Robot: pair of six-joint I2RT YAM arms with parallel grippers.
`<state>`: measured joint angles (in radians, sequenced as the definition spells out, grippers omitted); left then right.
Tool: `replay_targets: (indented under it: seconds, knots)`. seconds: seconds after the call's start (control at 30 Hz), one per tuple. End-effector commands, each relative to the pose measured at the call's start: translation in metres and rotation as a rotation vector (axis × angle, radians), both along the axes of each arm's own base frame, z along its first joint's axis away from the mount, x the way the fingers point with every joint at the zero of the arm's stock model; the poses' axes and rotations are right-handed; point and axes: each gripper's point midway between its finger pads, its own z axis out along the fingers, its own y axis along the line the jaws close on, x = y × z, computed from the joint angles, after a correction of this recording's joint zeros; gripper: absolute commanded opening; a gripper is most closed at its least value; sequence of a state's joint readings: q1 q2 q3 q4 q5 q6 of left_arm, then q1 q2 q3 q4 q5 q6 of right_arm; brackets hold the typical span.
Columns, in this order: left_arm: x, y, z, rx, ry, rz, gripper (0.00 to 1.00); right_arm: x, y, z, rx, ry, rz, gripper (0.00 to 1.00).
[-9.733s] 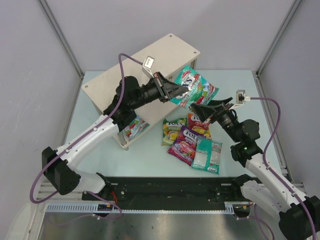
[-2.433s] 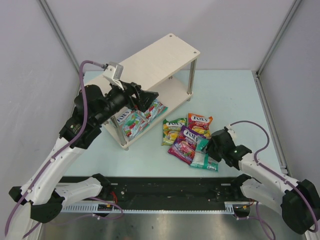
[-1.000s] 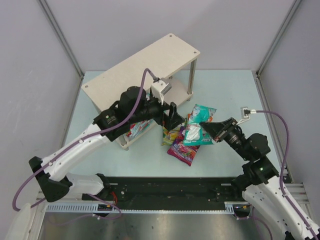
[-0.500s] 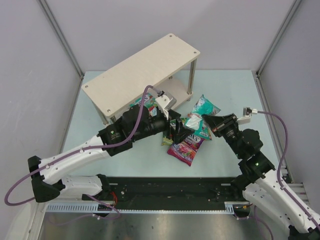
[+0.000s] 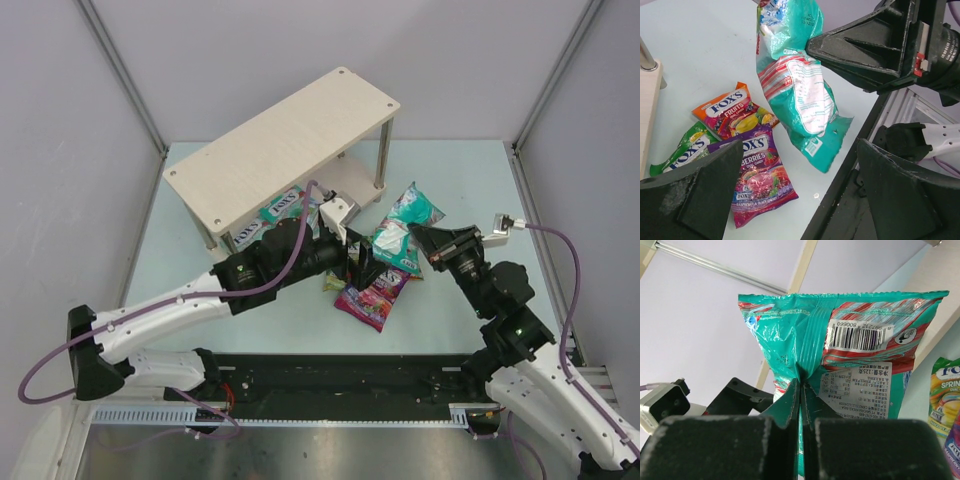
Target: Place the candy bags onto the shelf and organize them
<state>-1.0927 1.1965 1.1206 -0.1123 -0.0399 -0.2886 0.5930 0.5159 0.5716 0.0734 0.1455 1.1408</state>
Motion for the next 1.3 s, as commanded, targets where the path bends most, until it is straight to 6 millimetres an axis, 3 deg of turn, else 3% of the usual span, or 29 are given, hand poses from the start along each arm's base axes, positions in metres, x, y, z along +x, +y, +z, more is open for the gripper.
replay_targets:
  seconds: [0.0, 0.13, 0.27, 0.37, 0.5, 0.53, 0.57, 0.6, 0.67, 0.73, 0.77, 0.83, 0.87, 1.0, 1.1, 1.17, 1.2, 1.27]
  knots:
    - [0.009, -0.01, 0.028, -0.064, -0.039, 0.026, 1.0, -0.013, -0.001, 0.056, 0.12, -0.124, 0.035, 0.0]
    - [0.012, -0.016, 0.034, -0.079, -0.047, 0.025, 0.98, -0.017, 0.002, 0.056, 0.122, -0.121, 0.055, 0.0]
    - [0.011, -0.022, 0.031, -0.079, -0.037, 0.009, 0.73, -0.02, 0.001, 0.056, 0.124, -0.118, 0.059, 0.0]
    - [0.009, -0.025, 0.027, -0.077, -0.027, -0.009, 0.42, -0.022, -0.002, 0.059, 0.124, -0.132, 0.055, 0.0]
    - [0.007, -0.025, 0.023, -0.078, -0.023, -0.014, 0.23, -0.024, -0.001, 0.059, 0.122, -0.135, 0.066, 0.0]
    - [0.007, -0.025, 0.024, -0.076, -0.026, -0.015, 0.18, -0.025, 0.001, 0.059, 0.116, -0.14, 0.073, 0.03]
    - [0.007, -0.024, 0.022, -0.069, -0.026, -0.014, 0.03, -0.027, 0.0, 0.061, 0.104, -0.157, 0.076, 0.28]
    - [0.008, -0.023, 0.022, -0.063, -0.032, -0.01, 0.0, -0.028, -0.002, 0.063, 0.099, -0.166, 0.071, 0.42]
    - [0.01, -0.019, 0.019, -0.035, -0.041, 0.002, 0.0, -0.029, -0.005, 0.06, 0.052, -0.154, 0.052, 0.6]
    - [0.014, -0.015, 0.019, 0.005, -0.076, 0.017, 0.0, -0.03, -0.015, 0.07, 0.03, -0.164, 0.009, 0.64]
    - [0.016, -0.011, 0.012, 0.049, -0.079, 0.027, 0.0, -0.029, -0.018, 0.06, -0.012, -0.125, -0.007, 0.71]
    - [0.024, -0.006, 0.012, 0.109, -0.141, 0.061, 0.0, -0.03, -0.029, 0.067, -0.042, -0.123, -0.054, 0.74]
    - [0.025, -0.002, 0.008, 0.153, -0.16, 0.073, 0.0, -0.028, -0.032, 0.058, -0.08, -0.083, -0.07, 0.78]
    - [0.033, 0.009, 0.009, 0.321, -0.329, 0.131, 0.0, -0.024, -0.044, 0.048, -0.154, -0.003, -0.128, 0.81]
    - [0.039, 0.022, 0.009, 0.428, -0.443, 0.205, 0.0, -0.021, -0.04, 0.037, -0.211, 0.061, -0.106, 0.83]
    - [0.046, 0.034, 0.018, 0.48, -0.543, 0.288, 0.0, -0.016, -0.036, 0.028, -0.243, 0.103, -0.092, 0.84]
    - [0.041, 0.034, 0.01, 0.513, -0.58, 0.289, 0.0, -0.016, -0.032, 0.024, -0.248, 0.119, -0.067, 0.84]
    - [0.044, 0.045, 0.03, 0.502, -0.68, 0.387, 0.0, -0.013, -0.031, 0.017, -0.253, 0.151, -0.046, 0.84]
